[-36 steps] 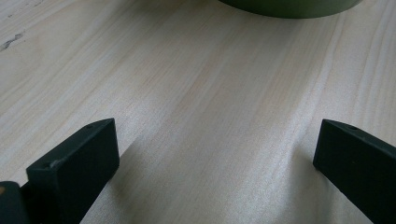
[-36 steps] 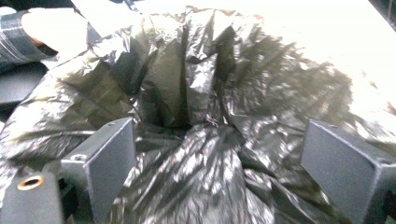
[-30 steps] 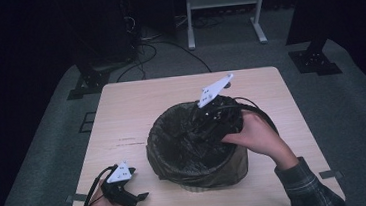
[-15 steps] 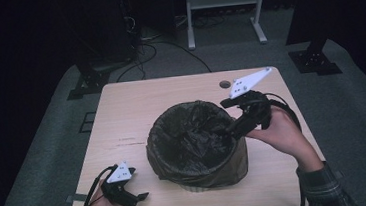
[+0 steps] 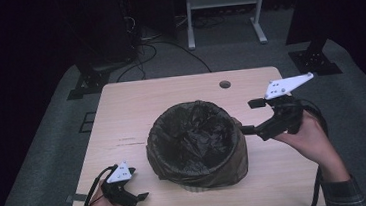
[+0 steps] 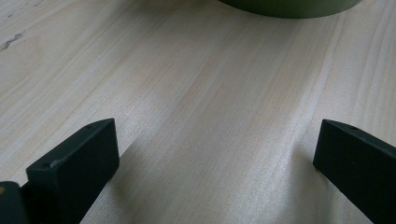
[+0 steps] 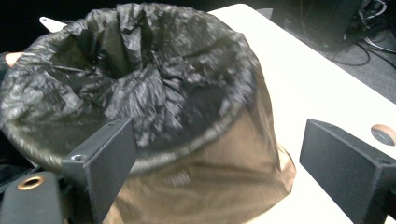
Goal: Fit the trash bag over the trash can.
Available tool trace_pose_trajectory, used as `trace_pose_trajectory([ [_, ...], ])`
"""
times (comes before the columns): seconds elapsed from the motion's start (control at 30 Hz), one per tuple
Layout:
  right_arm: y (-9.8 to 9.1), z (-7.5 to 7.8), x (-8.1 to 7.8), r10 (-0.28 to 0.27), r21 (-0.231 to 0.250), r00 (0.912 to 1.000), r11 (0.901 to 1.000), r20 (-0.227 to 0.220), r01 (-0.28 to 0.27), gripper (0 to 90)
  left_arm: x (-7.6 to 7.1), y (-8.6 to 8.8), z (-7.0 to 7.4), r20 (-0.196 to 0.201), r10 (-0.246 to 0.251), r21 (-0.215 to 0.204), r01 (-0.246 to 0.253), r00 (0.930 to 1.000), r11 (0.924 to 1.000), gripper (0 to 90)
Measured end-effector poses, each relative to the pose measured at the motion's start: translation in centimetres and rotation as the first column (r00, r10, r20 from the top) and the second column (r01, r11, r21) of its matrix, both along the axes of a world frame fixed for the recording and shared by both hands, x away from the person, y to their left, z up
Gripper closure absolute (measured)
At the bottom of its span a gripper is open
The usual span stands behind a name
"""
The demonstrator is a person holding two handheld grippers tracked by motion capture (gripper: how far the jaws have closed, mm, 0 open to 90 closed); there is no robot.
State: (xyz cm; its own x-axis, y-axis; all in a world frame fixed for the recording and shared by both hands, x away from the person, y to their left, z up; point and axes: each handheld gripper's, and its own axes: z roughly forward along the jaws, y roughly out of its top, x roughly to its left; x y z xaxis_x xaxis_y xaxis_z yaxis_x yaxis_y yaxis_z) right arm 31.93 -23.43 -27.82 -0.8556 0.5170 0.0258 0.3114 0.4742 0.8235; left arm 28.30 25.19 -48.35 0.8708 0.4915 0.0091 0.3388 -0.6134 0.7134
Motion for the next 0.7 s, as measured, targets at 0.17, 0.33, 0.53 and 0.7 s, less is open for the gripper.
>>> trace_pose_trajectory([
  [0.17, -2.2, -1.4, -0.4, -0.047, 0.012, 0.9988, 0.9988, -0.012, 0.047, 9.2, 0.0, 0.0, 0.0, -0.001, -0.001, 0.001, 0.001, 1.0, 1.0, 0.0],
  [0.33, -3.4, -2.7, -0.6, -0.076, 0.025, 0.997, 0.9968, -0.012, 0.076, 9.2, 0.0, 0.0, 0.0, -0.001, -0.001, 0.001, 0.001, 1.0, 1.0, 0.0],
  [0.53, -4.8, -4.5, -0.7, -0.117, 0.028, 0.9926, 0.9926, -0.031, 0.118, 9.2, 0.0, 0.0, 0.0, 0.0, -0.009, 0.001, 0.009, 1.0, 1.0, 0.0],
  [0.7, -5.9, -6.7, -0.9, -0.154, 0.024, 0.9872, 0.9876, -0.042, 0.155, 9.2, 0.0, 0.0, 0.0, 0.0, -0.009, 0.002, 0.009, 1.0, 1.0, 0.0],
])
